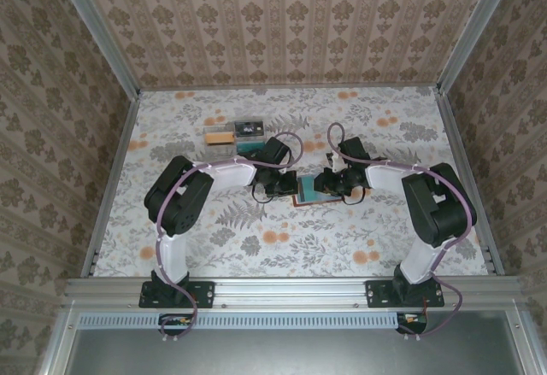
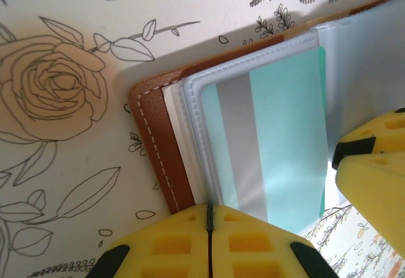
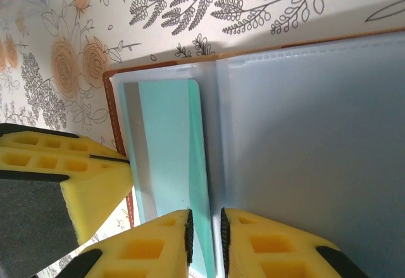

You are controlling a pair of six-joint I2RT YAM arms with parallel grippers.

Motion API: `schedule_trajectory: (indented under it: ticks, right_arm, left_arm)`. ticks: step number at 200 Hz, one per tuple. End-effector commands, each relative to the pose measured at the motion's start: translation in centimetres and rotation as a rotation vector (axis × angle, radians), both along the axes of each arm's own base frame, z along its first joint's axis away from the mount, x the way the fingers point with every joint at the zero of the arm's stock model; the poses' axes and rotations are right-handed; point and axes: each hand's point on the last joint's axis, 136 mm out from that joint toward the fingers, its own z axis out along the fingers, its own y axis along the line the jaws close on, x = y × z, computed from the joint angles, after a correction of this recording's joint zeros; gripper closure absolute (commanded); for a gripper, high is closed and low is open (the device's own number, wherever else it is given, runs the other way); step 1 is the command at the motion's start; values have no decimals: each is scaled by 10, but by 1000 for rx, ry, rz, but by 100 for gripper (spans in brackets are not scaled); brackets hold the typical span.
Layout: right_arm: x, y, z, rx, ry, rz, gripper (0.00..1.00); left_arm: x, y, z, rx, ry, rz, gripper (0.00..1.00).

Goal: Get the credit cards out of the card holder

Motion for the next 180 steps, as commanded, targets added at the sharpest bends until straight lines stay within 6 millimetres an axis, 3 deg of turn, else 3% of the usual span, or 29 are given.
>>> schedule_trajectory:
  ticks: [1, 44, 88, 98, 180]
  right_arm:
    - [-3, 6, -6, 26, 28, 26, 77]
    - [-5, 12, -9, 41, 42, 42, 78]
    - [-5, 14, -7, 53, 39, 45, 91]
    - [-5, 14, -7, 53, 37, 45, 100]
    - [-1, -8, 6, 38, -4, -12, 100]
  left_arm:
    - [-18, 21, -34, 121, 84, -12, 93]
    - [-19, 19, -35, 115, 89, -18, 93]
    - [-19, 18, -35, 116, 89, -21, 92]
    - [-20, 18, -35, 117, 89, -22, 92]
    - [-21, 25, -37, 132, 92, -15, 93]
